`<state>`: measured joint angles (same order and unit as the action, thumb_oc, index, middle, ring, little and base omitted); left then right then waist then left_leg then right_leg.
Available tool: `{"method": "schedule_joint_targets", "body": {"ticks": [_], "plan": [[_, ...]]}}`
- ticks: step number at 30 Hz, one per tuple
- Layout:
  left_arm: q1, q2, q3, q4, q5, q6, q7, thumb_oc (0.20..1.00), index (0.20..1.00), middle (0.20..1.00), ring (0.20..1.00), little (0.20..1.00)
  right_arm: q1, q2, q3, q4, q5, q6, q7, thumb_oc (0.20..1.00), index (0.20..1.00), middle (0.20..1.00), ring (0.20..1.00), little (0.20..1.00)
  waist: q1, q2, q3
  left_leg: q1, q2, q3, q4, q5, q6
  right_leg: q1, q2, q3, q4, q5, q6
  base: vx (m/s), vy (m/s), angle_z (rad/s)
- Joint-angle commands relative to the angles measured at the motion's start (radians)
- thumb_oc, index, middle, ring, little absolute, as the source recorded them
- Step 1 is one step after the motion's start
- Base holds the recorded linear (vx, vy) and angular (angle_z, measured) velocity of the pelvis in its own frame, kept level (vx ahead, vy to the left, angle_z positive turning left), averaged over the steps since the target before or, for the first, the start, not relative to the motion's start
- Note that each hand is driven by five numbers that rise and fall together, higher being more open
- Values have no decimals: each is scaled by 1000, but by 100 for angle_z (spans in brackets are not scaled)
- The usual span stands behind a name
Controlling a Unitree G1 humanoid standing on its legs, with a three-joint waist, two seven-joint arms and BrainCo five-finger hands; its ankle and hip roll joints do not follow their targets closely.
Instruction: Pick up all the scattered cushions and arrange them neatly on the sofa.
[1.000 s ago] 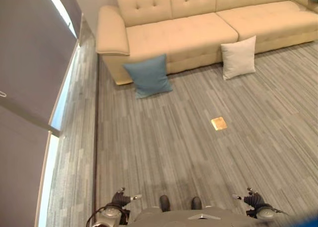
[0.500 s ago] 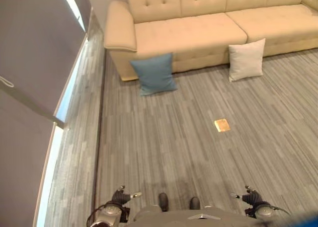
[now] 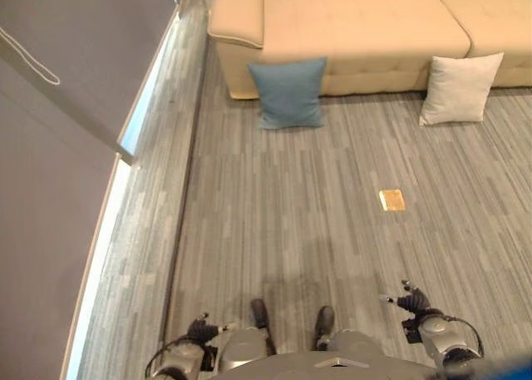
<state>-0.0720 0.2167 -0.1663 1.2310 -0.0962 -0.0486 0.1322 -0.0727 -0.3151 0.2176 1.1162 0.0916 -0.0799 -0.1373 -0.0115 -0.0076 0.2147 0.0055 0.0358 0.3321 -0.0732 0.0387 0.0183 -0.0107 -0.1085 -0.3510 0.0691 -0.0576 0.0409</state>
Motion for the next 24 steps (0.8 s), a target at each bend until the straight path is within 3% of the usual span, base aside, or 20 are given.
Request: {"method": "schedule_joint_targets", "body": {"ticks": [1, 4, 6, 9, 13, 15, 17, 18, 19, 20, 22, 24], "plan": [[-14, 23, -3, -7, 17, -9, 21, 1000, 1000, 1000, 1000, 1000, -19, -8, 42, -27, -34, 6, 1, 1000, 1000, 1000, 1000, 1000, 4, -12, -14, -23, -28, -50, 96, -82, -15, -30, -85, 62, 138, 48, 115, 104, 216, -23], [-30, 34, -11, -22, 18, -10, 22, 1000, 1000, 1000, 1000, 1000, -17, -4, 53, -35, -35, 8, 3, 1000, 1000, 1000, 1000, 1000, -11, 0, 9, 9, -42, -77, 75, -88, 10, -113, -88, 114, 318, 75, 118, 136, 167, 4], [-35, 37, -16, -25, 23, -14, 22, 1000, 1000, 1000, 1000, 1000, -19, -5, 59, -44, -33, 4, 3, 1000, 1000, 1000, 1000, 1000, -25, 10, 12, 45, -48, -96, 46, -93, 9, -157, -47, 159, 336, 57, 103, 214, 68, -4], [-40, 38, -19, -25, 25, -14, 22, 1000, 1000, 1000, 1000, 1000, -27, -8, 65, -49, -31, 5, 5, 1000, 1000, 1000, 1000, 1000, -35, 13, 16, 71, -54, -109, 31, -100, 6, -181, -18, 174, 268, 49, 94, 220, -19, 30], [-40, 42, -12, -8, 30, -15, 23, 1000, 1000, 1000, 1000, 1000, -30, -17, 67, -76, -39, 7, 3, 1000, 1000, 1000, 1000, 1000, -67, -3, 25, 142, -80, -144, 33, -157, -6, -250, 0, 173, 25, 136, 118, 323, -113, -1], [-44, 43, -15, -3, 37, -21, 16, 1000, 1000, 1000, 1000, 1000, -19, -25, 67, -75, -44, 6, 5, 1000, 1000, 1000, 1000, 1000, -82, -8, 20, 170, -86, -170, 40, -189, -11, -248, 11, 206, -16, 143, 123, 331, -143, 21], [-38, 36, -20, 3, 48, -22, 12, 1000, 1000, 1000, 1000, 1000, -6, -29, 67, -74, -48, 4, 11, 1000, 1000, 1000, 1000, 1000, -88, -6, 8, 188, -82, -177, 56, -208, -21, -225, 13, 214, -15, 150, 105, 314, -147, 52], [-35, 31, -21, 8, 48, -23, 11, 1000, 1000, 1000, 1000, 1000, -3, -33, 62, -73, -45, 1, 15, 1000, 1000, 1000, 1000, 1000, -98, 1, 2, 188, -66, -185, 90, -193, -38, -217, 24, 220, 3, 144, 93, 368, -297, 93], [-39, 29, -29, 2, 40, -21, 5, 1000, 1000, 1000, 1000, 1000, 0, -38, 52, -60, -33, -4, 19, 1000, 1000, 1000, 1000, 1000, -104, -2, 4, 122, -25, -165, 263, -104, -94, -173, 30, 211, 3, 126, 63, 299, -353, 80], [-50, 28, -38, -11, 35, -20, 2, 1000, 1000, 1000, 1000, 1000, -3, -42, 50, -56, -23, -7, 15, 1000, 1000, 1000, 1000, 1000, -99, -13, 17, 45, 1, -156, 406, -46, -116, -141, 28, 205, -2, 113, 43, 238, -379, 61], [-66, 29, -44, -23, 15, -17, 2, 1000, 1000, 1000, 1000, 1000, -7, -43, 51, -47, -5, -6, 15, 1000, 1000, 1000, 1000, 1000, -89, -41, 27, -37, 38, -126, 560, 9, -126, -98, 31, 196, -16, 84, 5, 139, -255, 45], [-75, 30, -45, -28, -1, -17, 2, 1000, 1000, 1000, 1000, 1000, -3, -41, 52, -30, 8, -1, 19, 1000, 1000, 1000, 1000, 1000, -76, -54, 32, -99, 66, -91, 588, 1, -112, -51, 33, 183, -33, 55, -9, 239, -200, 12]]}}
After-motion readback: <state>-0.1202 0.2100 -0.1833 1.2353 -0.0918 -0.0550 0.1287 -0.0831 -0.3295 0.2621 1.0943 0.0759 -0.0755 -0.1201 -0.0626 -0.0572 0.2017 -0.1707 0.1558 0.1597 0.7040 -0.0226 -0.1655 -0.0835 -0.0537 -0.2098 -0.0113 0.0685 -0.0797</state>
